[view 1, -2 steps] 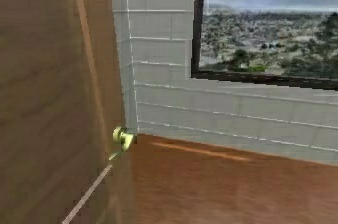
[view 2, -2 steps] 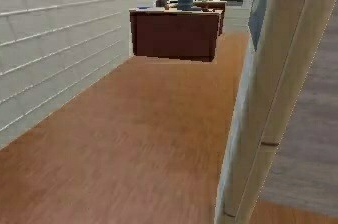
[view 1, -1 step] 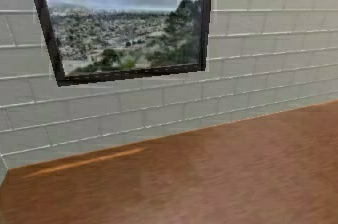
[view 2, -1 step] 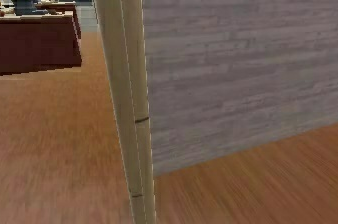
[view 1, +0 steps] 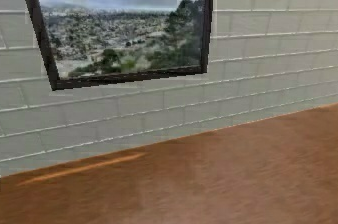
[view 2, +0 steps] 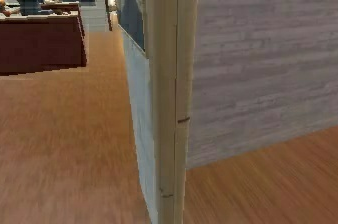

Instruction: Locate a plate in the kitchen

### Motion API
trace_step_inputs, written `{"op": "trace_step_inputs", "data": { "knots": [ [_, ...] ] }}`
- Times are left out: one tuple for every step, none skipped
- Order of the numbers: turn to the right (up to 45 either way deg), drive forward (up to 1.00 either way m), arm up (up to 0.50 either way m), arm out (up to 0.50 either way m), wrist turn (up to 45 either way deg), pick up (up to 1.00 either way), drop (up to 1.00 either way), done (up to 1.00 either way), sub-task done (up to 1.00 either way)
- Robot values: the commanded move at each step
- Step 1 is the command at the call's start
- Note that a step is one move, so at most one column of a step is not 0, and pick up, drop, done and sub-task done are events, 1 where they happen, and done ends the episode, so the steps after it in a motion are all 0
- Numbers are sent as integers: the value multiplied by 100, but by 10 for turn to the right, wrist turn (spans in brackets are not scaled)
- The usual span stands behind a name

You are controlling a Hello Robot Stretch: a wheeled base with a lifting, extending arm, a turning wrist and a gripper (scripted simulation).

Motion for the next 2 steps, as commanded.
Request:
{"op": "trace_step_inputs", "data": {
  "knots": [
    [0, 45, 0, 0, 0, 0, 0, 0, 0],
    [450, 0, 0, 0, 0, 0, 0, 0, 0]
  ]
}}
